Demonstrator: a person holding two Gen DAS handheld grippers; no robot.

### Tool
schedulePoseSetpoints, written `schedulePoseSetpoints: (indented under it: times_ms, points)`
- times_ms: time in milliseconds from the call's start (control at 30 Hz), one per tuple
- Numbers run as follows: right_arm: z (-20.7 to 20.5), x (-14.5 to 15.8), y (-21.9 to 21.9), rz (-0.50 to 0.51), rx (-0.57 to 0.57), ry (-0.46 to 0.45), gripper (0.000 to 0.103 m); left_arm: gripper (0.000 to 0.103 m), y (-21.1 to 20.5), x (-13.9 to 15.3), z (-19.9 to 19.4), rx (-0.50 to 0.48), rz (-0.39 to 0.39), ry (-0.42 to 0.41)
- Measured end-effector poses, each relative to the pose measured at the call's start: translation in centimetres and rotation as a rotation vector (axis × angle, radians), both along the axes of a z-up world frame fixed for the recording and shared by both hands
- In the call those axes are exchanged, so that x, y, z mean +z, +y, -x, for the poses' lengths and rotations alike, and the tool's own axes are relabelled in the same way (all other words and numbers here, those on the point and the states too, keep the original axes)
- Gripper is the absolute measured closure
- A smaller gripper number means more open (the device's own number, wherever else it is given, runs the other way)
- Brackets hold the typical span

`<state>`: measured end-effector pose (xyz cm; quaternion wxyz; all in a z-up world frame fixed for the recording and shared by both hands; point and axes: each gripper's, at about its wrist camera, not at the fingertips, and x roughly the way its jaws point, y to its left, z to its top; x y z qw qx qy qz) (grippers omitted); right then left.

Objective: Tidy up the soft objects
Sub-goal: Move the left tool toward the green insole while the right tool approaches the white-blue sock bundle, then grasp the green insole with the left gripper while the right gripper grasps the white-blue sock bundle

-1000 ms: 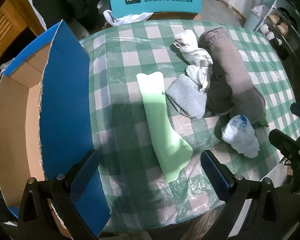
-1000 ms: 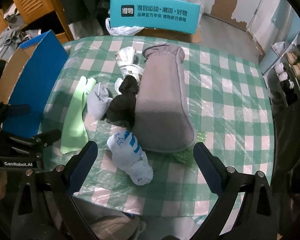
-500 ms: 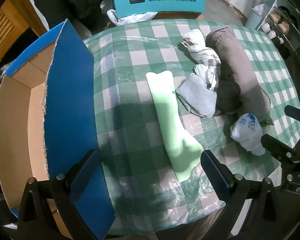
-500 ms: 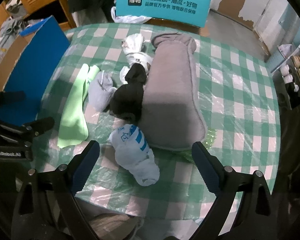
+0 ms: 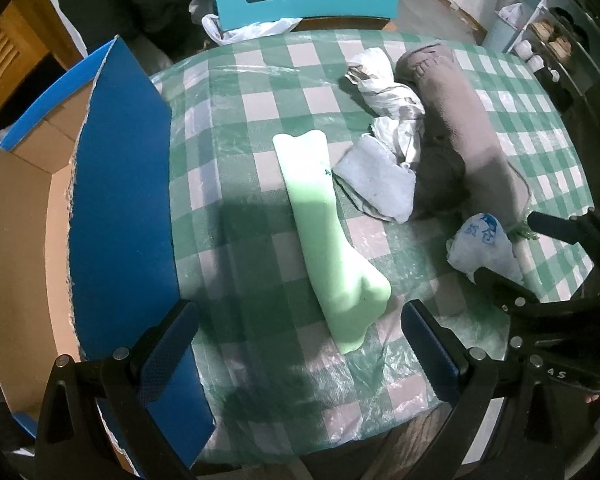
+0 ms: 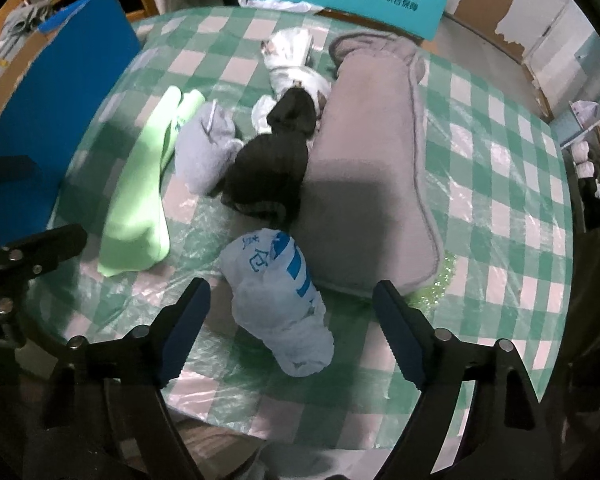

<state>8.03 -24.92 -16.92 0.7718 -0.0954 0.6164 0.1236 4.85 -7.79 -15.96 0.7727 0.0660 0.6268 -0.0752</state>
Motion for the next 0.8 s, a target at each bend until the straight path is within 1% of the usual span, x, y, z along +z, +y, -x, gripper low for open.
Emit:
schedulePoseSetpoints:
  times_ms: [67, 167, 267, 333, 400, 467, 533, 633, 800]
  points:
    - [0.0, -0.6, 0.1, 0.008, 0.008, 0.015, 0.023, 0.001, -0.1, 0.0, 0.1, 0.0, 0.003, 0.001]
    - [0.0, -1.4, 0.5, 0.018, 0.019, 0.033, 0.026, 0.001, -0.4, 0.1, 0.4, -0.01, 0.042, 0.018]
    - [0.2, -2.1, 0.8, 0.026, 0.034, 0.055, 0.035, 0.001, -0.9, -0.4, 0.3, -0.024, 0.033, 0.027]
    - [0.2, -2.6, 0.9, 0.029, 0.037, 0.069, 0.045, 0.001, -1.0, -0.9, 0.1, -0.022, 0.025, 0.035]
    - [0.1, -2.9, 0.8, 0.022, 0.036, 0.081, 0.051, 0.001, -0.9, -1.3, -0.3, -0.008, 0.032, 0.049]
    - [0.2, -3.0, 0.7, 0.014, 0.036, 0.082, 0.052, 0.001, -0.7, -1.6, -0.7, 0.007, 0.036, 0.058]
    - [0.2, -2.9, 0.8, 0.0, 0.037, 0.082, 0.056, 0.001, -0.7, -1.8, -1.0, 0.015, 0.037, 0.06]
    - [0.3, -2.4, 0.5, -0.023, 0.029, 0.074, 0.057, 0.001, -0.8, -2.2, -1.6, 0.026, 0.034, 0.06]
    - [0.0, -0.8, -0.3, -0.067, 0.0, 0.043, 0.057, 0.001, -1.4, -3.4, -2.8, 0.036, 0.009, 0.069]
